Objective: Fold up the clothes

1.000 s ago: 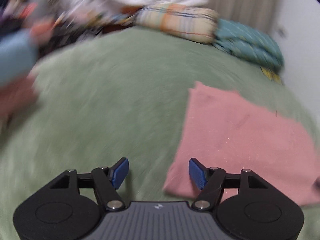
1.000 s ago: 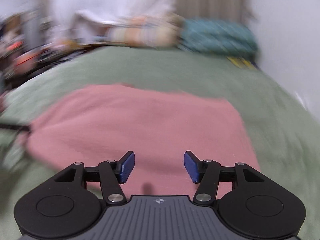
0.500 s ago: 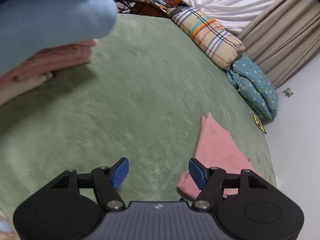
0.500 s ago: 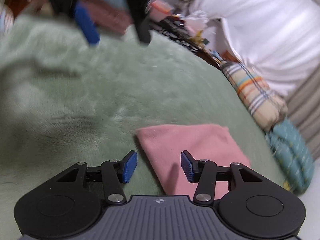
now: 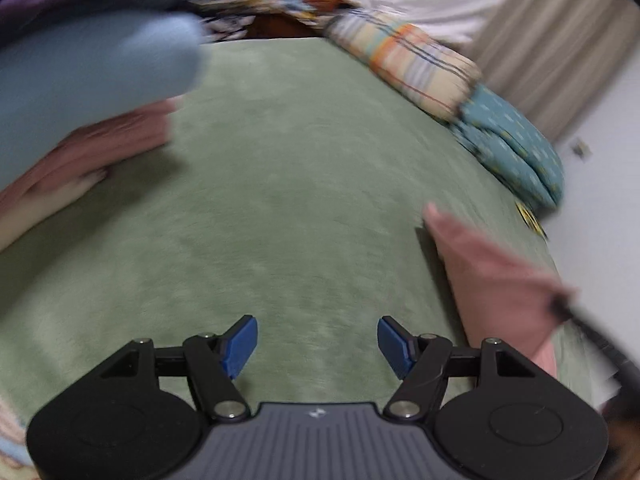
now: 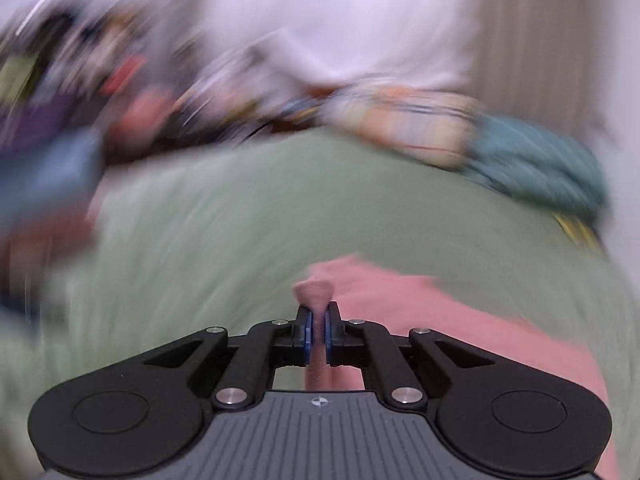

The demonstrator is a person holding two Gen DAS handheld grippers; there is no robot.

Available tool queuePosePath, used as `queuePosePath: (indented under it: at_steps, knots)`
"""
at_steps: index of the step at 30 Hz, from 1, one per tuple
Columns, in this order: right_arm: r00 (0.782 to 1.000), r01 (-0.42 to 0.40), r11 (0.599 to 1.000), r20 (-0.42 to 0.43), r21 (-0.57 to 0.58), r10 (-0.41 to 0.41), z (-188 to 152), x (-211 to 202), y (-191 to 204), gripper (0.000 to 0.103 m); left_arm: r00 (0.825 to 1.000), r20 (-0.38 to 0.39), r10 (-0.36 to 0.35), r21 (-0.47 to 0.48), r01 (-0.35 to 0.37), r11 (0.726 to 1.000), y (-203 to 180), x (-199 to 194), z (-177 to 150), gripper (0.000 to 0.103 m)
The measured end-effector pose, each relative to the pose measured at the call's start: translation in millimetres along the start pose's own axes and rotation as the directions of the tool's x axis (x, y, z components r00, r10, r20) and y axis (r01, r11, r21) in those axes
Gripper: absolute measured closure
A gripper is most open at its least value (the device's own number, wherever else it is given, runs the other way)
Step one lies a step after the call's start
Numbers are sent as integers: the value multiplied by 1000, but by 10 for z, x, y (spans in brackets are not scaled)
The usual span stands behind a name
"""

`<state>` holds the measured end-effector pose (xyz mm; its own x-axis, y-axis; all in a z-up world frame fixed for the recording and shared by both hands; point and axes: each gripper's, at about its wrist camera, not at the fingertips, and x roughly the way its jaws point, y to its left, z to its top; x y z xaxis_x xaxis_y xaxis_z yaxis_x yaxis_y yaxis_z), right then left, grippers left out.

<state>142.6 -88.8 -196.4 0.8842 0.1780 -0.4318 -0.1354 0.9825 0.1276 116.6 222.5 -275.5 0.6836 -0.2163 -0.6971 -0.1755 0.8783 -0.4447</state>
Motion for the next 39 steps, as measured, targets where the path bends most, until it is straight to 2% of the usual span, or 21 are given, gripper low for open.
queuePosePath:
  at_steps: [3,5,7,9,11,12,13,14,15,17,20,22,23,25,28,30,31,33,35,36,39]
  knots:
    - [987,143,965,38,220,-155,-100,-467,-886,99,997,-56,-47,89,52,995,-430,192,-111,37]
    - [977,203,923,-11,327,-211,-395,-602,-1348,99,990,-117,-75,152,92,984,-793,368,-265,37]
    - [976,220,879,-94,424,-198,-759,-613,-1735,99,984,-159,-83,210,116,971,-1054,477,-405,37]
    - [974,219,812,-169,541,-150,-1218,-589,-2080,99,975,-205,-83,283,140,949,-1336,588,-571,37]
    - [984,176,734,-147,656,-105,-1452,-654,-2249,94,969,-238,-69,394,161,905,-1643,682,-804,37]
    - [993,117,655,-93,746,-72,-1574,-710,-2341,89,968,-243,-65,423,166,891,-1714,699,-863,37]
    - [997,70,578,-47,813,-54,-1657,-749,-2408,86,969,-243,-53,479,167,862,-1838,729,-963,37]
    - [999,46,546,-29,837,-41,-1678,-743,-2443,77,972,-232,-45,526,164,835,-1939,753,-1043,37]
    - [1000,-1,490,9,871,-15,-1717,-744,-2484,70,975,-218,-44,553,160,818,-1999,762,-1093,37]
    - [999,-40,452,38,891,13,-1719,-706,-2497,69,989,-143,-42,641,125,758,-2179,804,-1226,37]
    - [998,-52,448,35,892,46,-1653,-666,-2529,70,997,-63,-43,705,75,705,-2373,883,-1338,37]
    - [998,-51,462,28,885,56,-1584,-577,-2491,91,999,-18,-51,730,48,681,-2491,922,-1404,37]
    - [999,-47,482,28,875,45,-1529,-577,-2480,96,999,4,-53,740,32,671,-2532,942,-1431,37]
    - [999,-45,517,38,855,24,-1405,-600,-2471,98,998,55,-42,749,-14,662,-2602,1001,-1446,37]
    - [998,-40,587,66,808,-24,-1149,-739,-2466,99,992,127,-3,716,-89,693,-2642,1078,-1392,35]
    - [994,-22,640,83,768,-66,-1014,-861,-2511,100,991,134,26,694,-112,712,-2603,1133,-1368,35]
    - [995,-2,652,64,758,-72,-1020,-833,-2556,100,991,129,31,695,-113,710,-2587,1159,-1382,35]
    - [997,67,662,-33,747,-64,-1166,-675,-2687,100,991,122,52,727,-125,675,-2579,1210,-1456,35]
    - [994,108,658,-100,745,-51,-1374,-530,-2757,100,989,136,66,779,-147,610,-2578,1235,-1587,35]
    - [991,127,655,-130,745,-44,-1496,-466,-2785,100,988,143,64,790,-153,593,-2580,1219,-1618,35]
    - [993,114,640,-90,760,-70,-1544,-579,-2745,99,986,154,62,808,-162,567,-2606,1200,-1669,35]
